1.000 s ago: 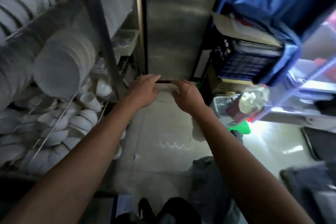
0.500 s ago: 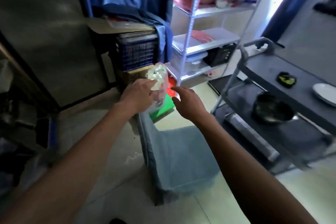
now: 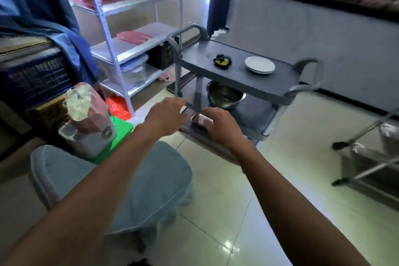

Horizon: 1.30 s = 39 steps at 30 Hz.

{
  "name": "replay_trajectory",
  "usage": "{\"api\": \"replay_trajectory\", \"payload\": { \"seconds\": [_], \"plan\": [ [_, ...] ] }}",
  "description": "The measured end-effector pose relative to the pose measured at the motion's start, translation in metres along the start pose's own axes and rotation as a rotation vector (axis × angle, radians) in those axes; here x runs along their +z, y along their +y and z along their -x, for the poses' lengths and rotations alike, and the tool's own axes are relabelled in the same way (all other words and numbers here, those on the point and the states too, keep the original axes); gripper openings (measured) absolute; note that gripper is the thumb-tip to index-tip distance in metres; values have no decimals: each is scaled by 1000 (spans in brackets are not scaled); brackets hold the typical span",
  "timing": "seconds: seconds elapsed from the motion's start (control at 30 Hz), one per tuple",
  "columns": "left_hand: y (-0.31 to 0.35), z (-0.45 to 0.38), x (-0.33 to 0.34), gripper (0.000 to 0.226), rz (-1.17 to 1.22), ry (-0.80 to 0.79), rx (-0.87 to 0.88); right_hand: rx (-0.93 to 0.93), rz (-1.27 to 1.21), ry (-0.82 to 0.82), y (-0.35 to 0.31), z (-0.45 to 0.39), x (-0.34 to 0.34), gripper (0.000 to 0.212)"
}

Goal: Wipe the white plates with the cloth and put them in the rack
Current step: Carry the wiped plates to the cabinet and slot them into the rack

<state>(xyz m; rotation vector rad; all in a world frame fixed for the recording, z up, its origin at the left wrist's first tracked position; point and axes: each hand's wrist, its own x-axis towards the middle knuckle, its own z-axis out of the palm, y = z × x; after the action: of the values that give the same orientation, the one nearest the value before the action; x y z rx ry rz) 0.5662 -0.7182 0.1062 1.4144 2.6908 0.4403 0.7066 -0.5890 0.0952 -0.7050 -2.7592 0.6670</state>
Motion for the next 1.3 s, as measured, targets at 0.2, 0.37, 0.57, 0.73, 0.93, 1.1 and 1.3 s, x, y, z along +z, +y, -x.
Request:
{"api": "replay_trajectory", "payload": {
  "seconds": [0.2, 0.37, 0.57, 0.73, 0.93, 1.1, 1.3],
  "plan": [
    [66, -43, 28, 50, 29, -61, 133, 137, -12, 71, 60, 7, -28, 42],
    [81, -93, 54, 53, 43, -100, 192, 225, -8, 49, 103, -16, -35, 44],
    [86, -168, 70, 52, 91, -109, 235, 278, -5, 50, 142, -79, -43, 42],
    [88, -231, 76, 52, 94, -140, 284, 351, -34, 71, 169, -126, -52, 43],
    [103, -293, 86, 53, 77, -186, 340, 409, -60, 78, 201, -158, -64, 35],
    [125, -341, 98, 48, 87, -176, 362, 470, -82, 113, 244, -190, -74, 44],
    [152, -411, 123, 51, 62, -215, 342, 509, -149, 129, 314, -237, -86, 43]
  ]
}}
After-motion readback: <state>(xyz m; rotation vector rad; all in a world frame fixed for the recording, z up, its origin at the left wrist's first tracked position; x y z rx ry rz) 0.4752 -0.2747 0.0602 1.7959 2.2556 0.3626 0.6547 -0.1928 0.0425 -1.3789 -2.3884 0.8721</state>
